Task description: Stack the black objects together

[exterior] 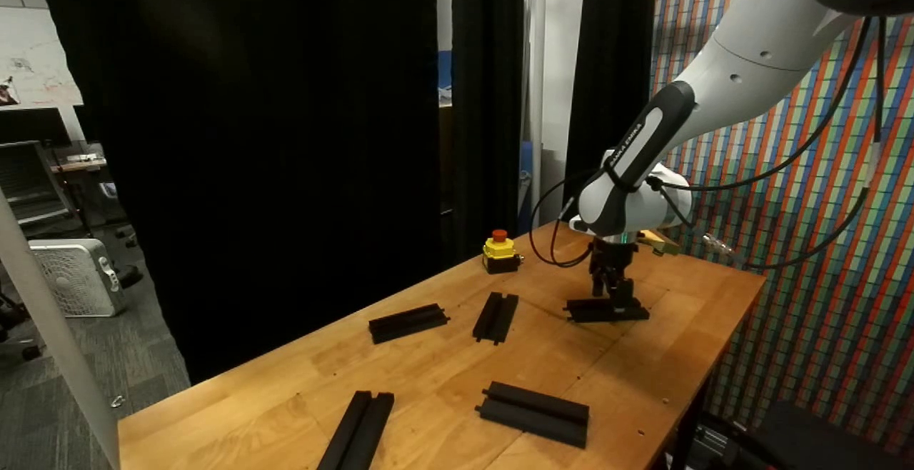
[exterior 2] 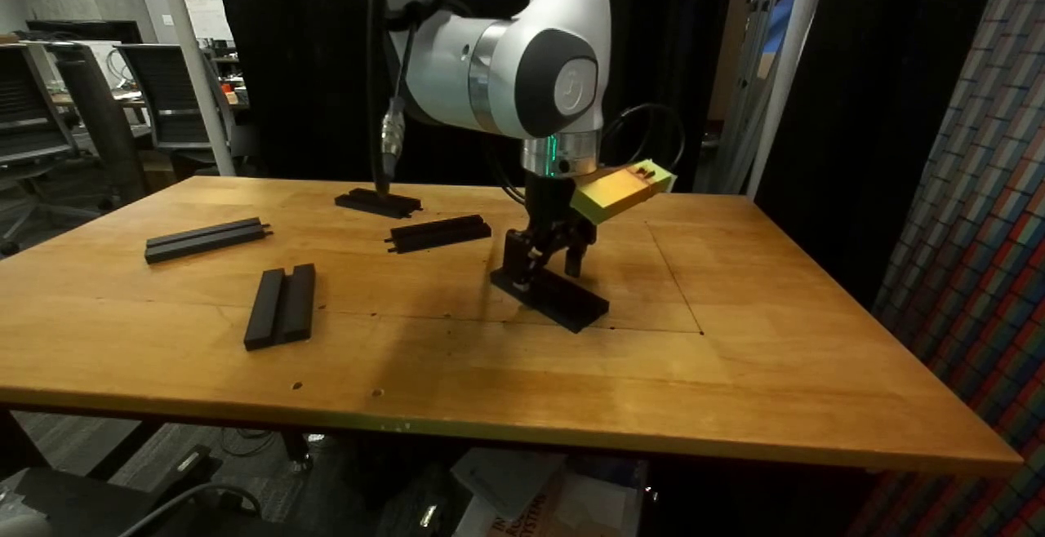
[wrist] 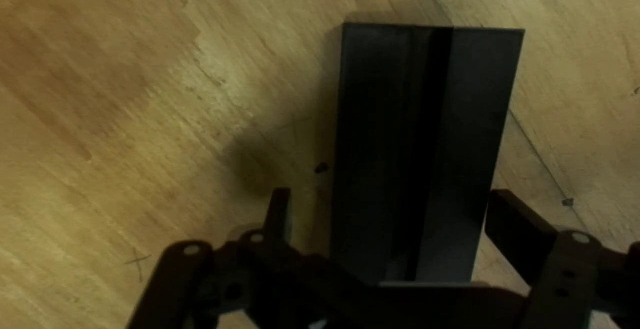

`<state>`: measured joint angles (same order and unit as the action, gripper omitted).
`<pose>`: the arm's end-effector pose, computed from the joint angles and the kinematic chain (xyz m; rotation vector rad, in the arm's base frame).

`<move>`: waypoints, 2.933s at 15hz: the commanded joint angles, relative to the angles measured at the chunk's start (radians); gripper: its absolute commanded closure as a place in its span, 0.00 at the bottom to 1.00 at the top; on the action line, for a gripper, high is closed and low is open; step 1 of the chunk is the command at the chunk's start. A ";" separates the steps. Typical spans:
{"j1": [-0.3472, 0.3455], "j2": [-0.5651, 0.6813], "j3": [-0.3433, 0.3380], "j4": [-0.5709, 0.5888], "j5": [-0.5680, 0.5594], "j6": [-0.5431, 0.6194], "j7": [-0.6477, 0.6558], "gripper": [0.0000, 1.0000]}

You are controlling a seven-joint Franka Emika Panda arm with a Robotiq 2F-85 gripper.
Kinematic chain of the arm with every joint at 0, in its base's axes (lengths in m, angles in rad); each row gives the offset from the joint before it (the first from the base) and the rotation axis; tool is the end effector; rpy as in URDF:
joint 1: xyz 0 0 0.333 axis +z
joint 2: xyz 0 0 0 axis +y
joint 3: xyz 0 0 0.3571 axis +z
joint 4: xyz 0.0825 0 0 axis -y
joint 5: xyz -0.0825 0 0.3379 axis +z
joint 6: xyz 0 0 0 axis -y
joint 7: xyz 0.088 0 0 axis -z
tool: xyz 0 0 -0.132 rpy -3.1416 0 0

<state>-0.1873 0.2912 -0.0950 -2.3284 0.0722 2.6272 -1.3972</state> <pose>0.4902 -0.1428 0.2690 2.7122 1.5824 0.0202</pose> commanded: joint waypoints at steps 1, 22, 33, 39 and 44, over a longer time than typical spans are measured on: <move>-0.027 0.017 0.031 0.020 0.000 0.016 0.005 0.25; 0.011 0.033 0.162 0.012 -0.091 0.012 -0.212 0.55; 0.057 0.037 0.181 0.006 -0.104 0.007 -0.320 0.26; 0.128 0.032 0.174 0.032 -0.169 -0.034 -0.282 0.00; 0.199 0.016 0.162 0.068 -0.295 -0.109 -0.188 0.00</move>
<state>-0.0297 0.3177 0.0753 -2.2937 -0.1550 2.5810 -1.6495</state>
